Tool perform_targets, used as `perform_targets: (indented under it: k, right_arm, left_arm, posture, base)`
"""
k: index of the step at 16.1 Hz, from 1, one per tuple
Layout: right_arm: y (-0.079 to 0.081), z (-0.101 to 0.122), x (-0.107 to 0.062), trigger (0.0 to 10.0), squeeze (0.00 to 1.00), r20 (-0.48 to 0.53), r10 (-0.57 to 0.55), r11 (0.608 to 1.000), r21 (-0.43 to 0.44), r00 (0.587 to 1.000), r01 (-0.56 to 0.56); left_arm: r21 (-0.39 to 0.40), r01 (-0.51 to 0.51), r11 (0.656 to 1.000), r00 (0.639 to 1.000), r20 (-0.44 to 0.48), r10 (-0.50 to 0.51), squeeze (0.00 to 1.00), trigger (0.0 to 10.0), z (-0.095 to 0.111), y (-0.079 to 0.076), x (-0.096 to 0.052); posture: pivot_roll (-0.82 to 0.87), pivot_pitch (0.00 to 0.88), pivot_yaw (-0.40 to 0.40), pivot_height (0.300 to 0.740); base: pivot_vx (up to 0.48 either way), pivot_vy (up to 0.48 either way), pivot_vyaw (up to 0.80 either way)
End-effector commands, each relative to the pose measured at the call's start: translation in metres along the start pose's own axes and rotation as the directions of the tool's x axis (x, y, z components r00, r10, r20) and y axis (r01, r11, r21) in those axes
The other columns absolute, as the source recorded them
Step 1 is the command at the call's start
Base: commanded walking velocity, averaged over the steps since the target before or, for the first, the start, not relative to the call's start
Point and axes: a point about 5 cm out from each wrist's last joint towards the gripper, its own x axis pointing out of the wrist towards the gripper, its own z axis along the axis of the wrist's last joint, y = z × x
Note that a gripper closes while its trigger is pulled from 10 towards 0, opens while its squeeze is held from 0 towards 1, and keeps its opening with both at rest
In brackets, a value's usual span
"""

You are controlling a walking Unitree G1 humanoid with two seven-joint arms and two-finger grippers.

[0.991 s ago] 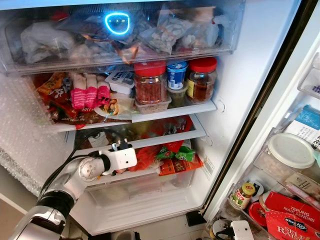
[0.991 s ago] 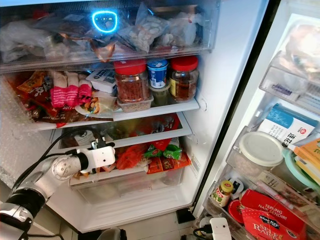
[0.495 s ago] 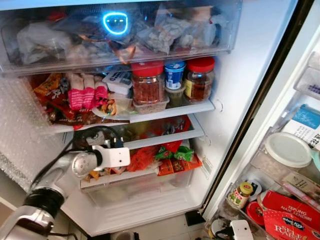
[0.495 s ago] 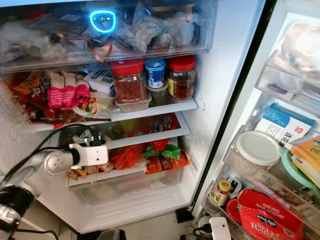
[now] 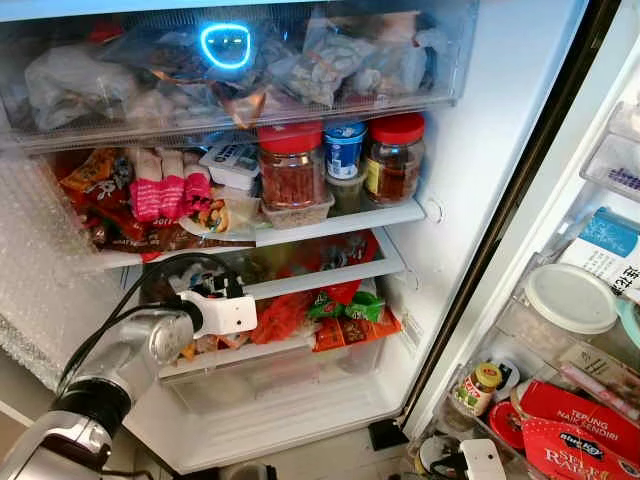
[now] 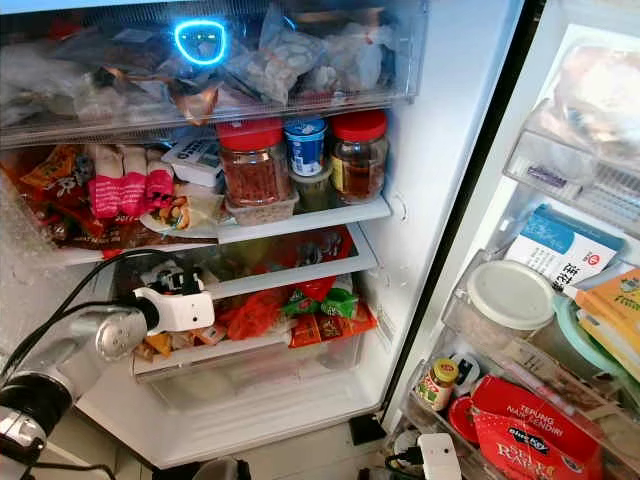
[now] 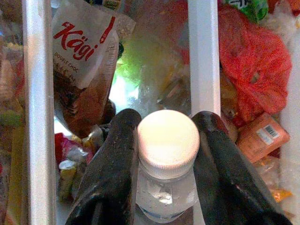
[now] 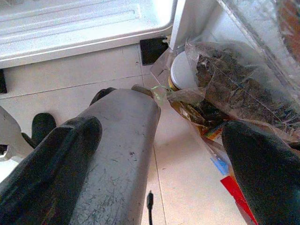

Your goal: Restocking fridge

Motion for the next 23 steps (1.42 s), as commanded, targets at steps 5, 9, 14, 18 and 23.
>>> perform_targets:
  k: [5, 9, 14, 18, 23]
  right_arm:
    - [0.001, -0.006, 0.000, 10.0, 0.00, -0.025, 0.006, 1.000, 0.010, 1.000, -0.006]
    - [0.002, -0.006, 0.000, 10.0, 0.00, -0.028, 0.007, 1.000, 0.016, 1.000, -0.006]
    - [0.001, -0.006, 0.000, 10.0, 0.00, -0.028, 0.005, 1.000, 0.015, 1.000, -0.004]
    - [0.001, -0.006, 0.000, 10.0, 0.00, -0.031, 0.006, 1.000, 0.010, 1.000, -0.006]
    - [0.001, -0.006, -0.001, 10.0, 0.00, -0.031, 0.004, 1.000, 0.010, 0.999, -0.003]
  left_arm:
    - [-0.051, -0.043, 0.998, 0.998, -0.045, 0.040, 0.00, 10.0, -0.012, -0.013, -0.001]
    - [-0.039, -0.110, 0.993, 0.985, -0.140, 0.104, 0.00, 10.0, -0.025, -0.024, -0.001]
    - [-0.258, -0.198, 0.946, 0.962, -0.235, 0.138, 0.00, 10.0, -0.025, -0.027, 0.006]
    - [-0.424, -0.208, 0.881, 0.967, -0.226, 0.120, 0.00, 10.0, -0.016, -0.034, 0.011]
    - [-0.391, -0.181, 0.902, 0.976, -0.187, 0.115, 0.00, 10.0, -0.011, -0.027, 0.016]
  posture:
    - [0.03, 0.000, -0.029, 0.651]
    - [0.03, 0.000, -0.026, 0.651]
    - [0.03, 0.000, -0.028, 0.651]
    - [0.03, 0.000, -0.030, 0.651]
    - [0.02, 0.000, -0.030, 0.651]
  base:
    - [0.000, 0.000, 0.00]
    - [0.000, 0.000, 0.00]
    - [0.000, 0.000, 0.00]
    - [0.000, 0.000, 0.00]
    - [0.000, 0.000, 0.00]
